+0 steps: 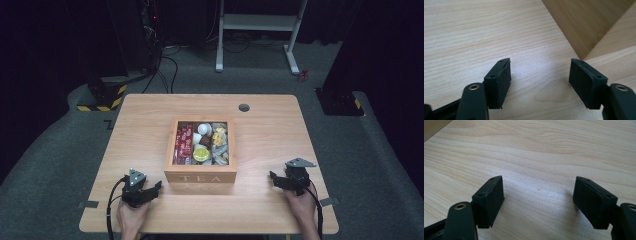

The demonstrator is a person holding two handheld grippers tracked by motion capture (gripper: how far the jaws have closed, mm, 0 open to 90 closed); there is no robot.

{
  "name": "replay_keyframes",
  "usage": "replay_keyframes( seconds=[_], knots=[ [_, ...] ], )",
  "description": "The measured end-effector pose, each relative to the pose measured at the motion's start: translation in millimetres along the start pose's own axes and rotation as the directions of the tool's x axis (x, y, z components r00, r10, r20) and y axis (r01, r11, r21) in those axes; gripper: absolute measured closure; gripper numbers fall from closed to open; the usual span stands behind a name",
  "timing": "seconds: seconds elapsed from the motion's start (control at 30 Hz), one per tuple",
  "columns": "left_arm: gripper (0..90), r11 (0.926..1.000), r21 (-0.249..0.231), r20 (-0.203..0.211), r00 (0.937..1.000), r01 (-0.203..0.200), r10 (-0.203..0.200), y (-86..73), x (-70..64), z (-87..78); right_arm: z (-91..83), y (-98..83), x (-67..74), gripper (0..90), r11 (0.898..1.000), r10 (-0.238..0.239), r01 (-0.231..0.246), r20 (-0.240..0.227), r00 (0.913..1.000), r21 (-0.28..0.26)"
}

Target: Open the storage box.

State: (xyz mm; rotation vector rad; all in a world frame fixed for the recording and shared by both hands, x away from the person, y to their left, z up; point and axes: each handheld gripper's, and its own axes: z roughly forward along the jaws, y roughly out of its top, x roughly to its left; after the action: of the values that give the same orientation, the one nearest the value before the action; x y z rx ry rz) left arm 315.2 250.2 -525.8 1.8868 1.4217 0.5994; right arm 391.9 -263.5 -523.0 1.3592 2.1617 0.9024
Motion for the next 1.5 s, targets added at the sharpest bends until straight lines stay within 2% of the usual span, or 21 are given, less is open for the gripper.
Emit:
replay_keyframes(
  seconds=[0.07, 0.3, 0.33, 0.37, 0.43, 0.53, 0.7, 0.73, 0.8, 0.93, 0.97, 1.0, 1.13, 1.2, 1.27, 1.43, 1.5],
  knots=[
    [36.3, 0.9999, -0.006, 0.020, 0.9997, 0.012, -0.011, 0.1, 0.4, -4.1, 0.0, 0.0, 0.0, 24.5, 1.000, 0.000, 0.000, 0.000, 1.0000, 0.000],
    [36.6, 0.9998, -0.013, 0.056, 0.9984, -0.013, 0.013, 1.1, -5.2, -9.9, -0.1, 0.0, 0.2, 24.6, 1.000, 0.003, -0.003, 0.000, 1.0000, 0.001],
    [37.3, 0.9997, -0.018, 0.082, 0.9965, -0.015, 0.017, 0.5, -6.4, -12.6, 0.0, 0.0, 0.1, 24.5, 1.000, 0.001, -0.001, 0.000, 1.0000, 0.001],
    [38.1, 0.9997, -0.018, 0.082, 0.9965, -0.015, 0.017, 0.5, -6.4, -12.6, 0.0, 0.0, 0.1, 24.5, 1.000, 0.001, -0.001, 0.000, 1.0000, 0.001],
    [41.1, 0.9991, -0.039, 0.114, 0.9933, -0.016, 0.021, -1.3, -10.3, -18.0, -0.1, -0.1, 0.2, 24.5, 1.000, 0.005, -0.005, 0.001, 1.0000, 0.001],
    [44.2, 0.9977, -0.057, 0.129, 0.9908, -0.036, 0.043, -1.1, -15.1, -23.2, -0.1, -0.1, 0.2, 24.6, 1.000, 0.005, -0.005, 0.001, 1.0000, 0.001],
    [45.0, 0.9970, -0.070, 0.159, 0.9863, -0.032, 0.043, 1.3, -18.8, -26.3, -0.1, -0.1, 0.2, 24.6, 1.000, 0.005, -0.005, 0.001, 1.0000, 0.001],
    [45.3, 0.9969, -0.070, 0.178, 0.9828, -0.036, 0.048, 3.3, -21.4, -27.1, -0.1, -0.1, 0.2, 24.6, 1.000, 0.005, -0.005, 0.002, 1.0000, 0.001],
    [47.8, 0.9966, -0.071, 0.189, 0.9806, -0.041, 0.054, 4.1, -23.3, -27.4, -0.1, -0.1, 0.2, 24.6, 1.000, 0.005, -0.005, 0.002, 1.0000, 0.001],
    [51.1, 0.9942, -0.076, 0.207, 0.9740, -0.077, 0.091, 7.2, -33.0, -28.8, -0.1, -0.1, 0.1, 24.6, 1.000, 0.005, -0.005, 0.002, 1.0000, 0.000],
    [52.8, 0.9923, -0.077, 0.216, 0.9700, -0.097, 0.112, 9.0, -37.6, -28.6, -0.1, -0.2, 0.1, 24.6, 1.000, 0.005, -0.005, 0.002, 1.0000, 0.000],
    [53.9, 0.9923, -0.077, 0.216, 0.9700, -0.097, 0.112, 9.0, -37.6, -28.6, -0.1, -0.2, 0.1, 24.6, 1.000, 0.005, -0.005, 0.002, 1.0000, 0.000],
    [58.1, 0.9906, -0.076, 0.239, 0.9624, -0.114, 0.129, 13.0, -45.3, -25.5, -0.1, -0.2, 0.1, 24.6, 1.000, 0.005, -0.005, 0.002, 1.0000, 0.001],
    [59.4, 0.9884, -0.078, 0.248, 0.9577, -0.130, 0.146, 15.9, -48.8, -23.5, -0.2, -0.2, 0.1, 24.6, 1.000, 0.005, -0.005, 0.002, 1.0000, 0.000],
    [64.7, 0.9867, -0.077, 0.261, 0.9524, -0.143, 0.158, 19.4, -52.9, -20.7, -0.2, -0.2, 0.1, 24.6, 1.000, 0.006, -0.006, 0.002, 1.0000, 0.000],
    [70.7, 0.9846, -0.076, 0.268, 0.9479, -0.157, 0.172, 24.3, -57.2, -16.2, -0.2, -0.2, 0.2, 24.6, 1.000, 0.007, -0.007, 0.002, 1.0000, 0.000],
    [74.8, 0.9823, -0.078, 0.272, 0.9442, -0.170, 0.185, 28.3, -59.7, -13.8, -0.2, -0.2, 0.2, 24.6, 1.000, 0.006, -0.006, 0.002, 1.0000, 0.000]
  ],
)
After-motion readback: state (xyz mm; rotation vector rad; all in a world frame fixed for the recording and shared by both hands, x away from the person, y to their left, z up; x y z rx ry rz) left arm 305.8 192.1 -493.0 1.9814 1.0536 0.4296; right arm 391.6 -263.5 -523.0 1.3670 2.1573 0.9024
